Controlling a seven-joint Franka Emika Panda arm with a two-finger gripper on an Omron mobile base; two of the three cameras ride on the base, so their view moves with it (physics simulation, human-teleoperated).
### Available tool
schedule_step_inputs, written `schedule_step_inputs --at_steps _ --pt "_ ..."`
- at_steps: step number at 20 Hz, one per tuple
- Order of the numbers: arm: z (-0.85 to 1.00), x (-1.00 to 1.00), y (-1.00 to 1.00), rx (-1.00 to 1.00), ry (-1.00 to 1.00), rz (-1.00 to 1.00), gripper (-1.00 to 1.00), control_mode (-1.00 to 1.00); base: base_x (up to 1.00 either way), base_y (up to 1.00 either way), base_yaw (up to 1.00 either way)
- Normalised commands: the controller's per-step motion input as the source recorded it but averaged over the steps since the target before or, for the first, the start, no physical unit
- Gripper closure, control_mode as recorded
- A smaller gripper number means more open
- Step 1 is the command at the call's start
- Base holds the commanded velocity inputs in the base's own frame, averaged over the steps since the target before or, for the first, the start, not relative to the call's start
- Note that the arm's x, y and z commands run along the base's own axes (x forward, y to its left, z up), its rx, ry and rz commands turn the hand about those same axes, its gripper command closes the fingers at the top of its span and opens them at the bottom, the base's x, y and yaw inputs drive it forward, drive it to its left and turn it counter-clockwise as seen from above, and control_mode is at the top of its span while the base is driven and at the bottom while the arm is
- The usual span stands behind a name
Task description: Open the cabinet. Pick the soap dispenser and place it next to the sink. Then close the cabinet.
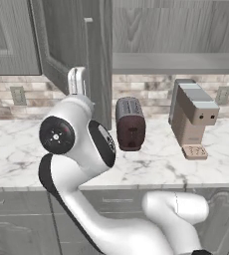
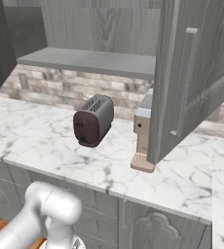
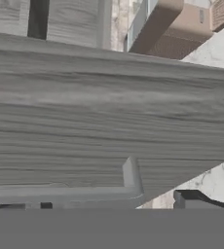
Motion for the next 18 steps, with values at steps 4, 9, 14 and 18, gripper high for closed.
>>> schedule_step_inputs --at_steps 4,9,14,18 --pt "0.00 0.02 -0.54 0.17 0.01 -0.10 -1.00 -1.00 0.00 0.00 0.00" --pt "0.00 0.06 -0.58 0.10 0.00 -0.13 -1.00 -1.00 0.00 0.00 0.00" --pt "0.00 0.20 -0.59 0.08 0.00 -0.09 -1.00 -1.00 0.00 0.00 0.00" --pt "0.00 0.31 -0.59 0.09 0.00 -0.05 -1.00 -1.00 0.00 0.00 0.00"
